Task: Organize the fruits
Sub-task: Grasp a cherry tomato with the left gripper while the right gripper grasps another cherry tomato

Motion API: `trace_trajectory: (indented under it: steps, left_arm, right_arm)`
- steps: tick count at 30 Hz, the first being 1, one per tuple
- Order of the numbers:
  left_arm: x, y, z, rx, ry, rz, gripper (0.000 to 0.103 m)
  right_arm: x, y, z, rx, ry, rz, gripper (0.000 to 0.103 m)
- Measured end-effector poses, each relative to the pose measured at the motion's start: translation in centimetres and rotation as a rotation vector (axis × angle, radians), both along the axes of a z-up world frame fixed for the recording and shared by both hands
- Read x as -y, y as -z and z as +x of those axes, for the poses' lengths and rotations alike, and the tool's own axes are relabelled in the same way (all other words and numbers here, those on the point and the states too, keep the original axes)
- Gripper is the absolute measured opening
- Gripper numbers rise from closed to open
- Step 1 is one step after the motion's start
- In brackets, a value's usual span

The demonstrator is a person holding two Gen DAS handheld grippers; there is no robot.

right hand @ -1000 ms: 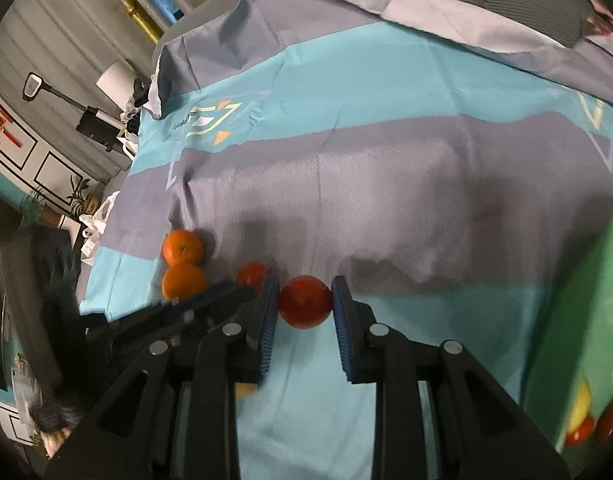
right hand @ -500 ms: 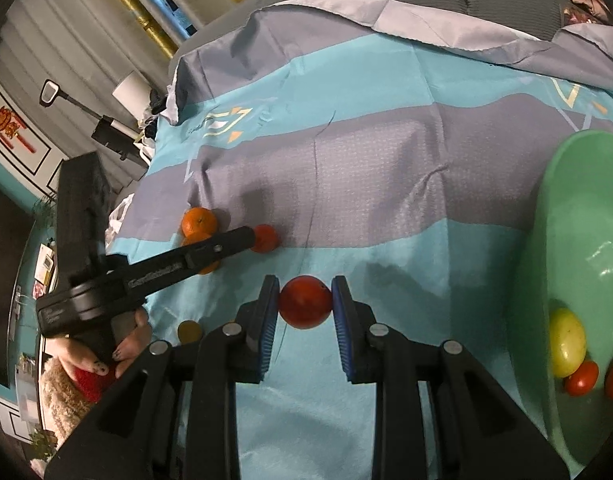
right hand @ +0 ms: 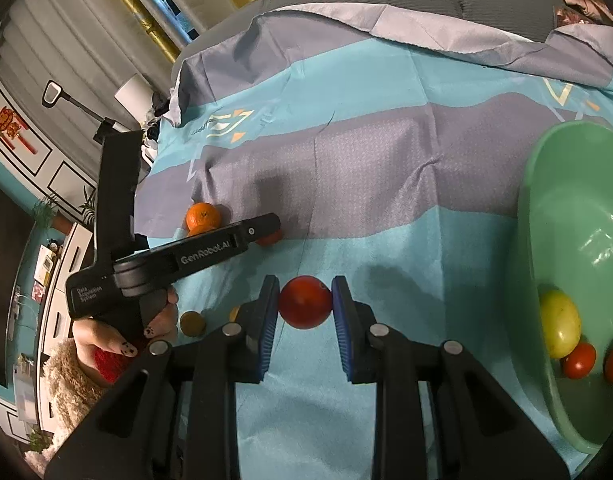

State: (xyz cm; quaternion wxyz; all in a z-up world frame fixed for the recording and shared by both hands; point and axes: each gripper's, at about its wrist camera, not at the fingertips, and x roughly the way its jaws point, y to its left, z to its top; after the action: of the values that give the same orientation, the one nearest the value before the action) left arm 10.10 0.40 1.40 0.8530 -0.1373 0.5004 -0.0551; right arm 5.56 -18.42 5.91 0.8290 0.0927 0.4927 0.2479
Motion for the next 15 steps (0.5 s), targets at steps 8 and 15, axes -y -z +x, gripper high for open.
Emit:
trace_trajectory:
  steps: [8, 15]
  left_arm:
    - [1.4, 0.6, 0.5, 0.006, -0.006, 0.076, 0.035]
    - [1.6, 0.9, 0.5, 0.005, -0.018, 0.078, 0.03]
  right_arm:
    - [0.1, -0.2, -0.2, 0.007, -0.002, 0.005, 0.027]
    - [0.3, 0.0, -0.1, 0.007, 0.006, 0.001, 0.027]
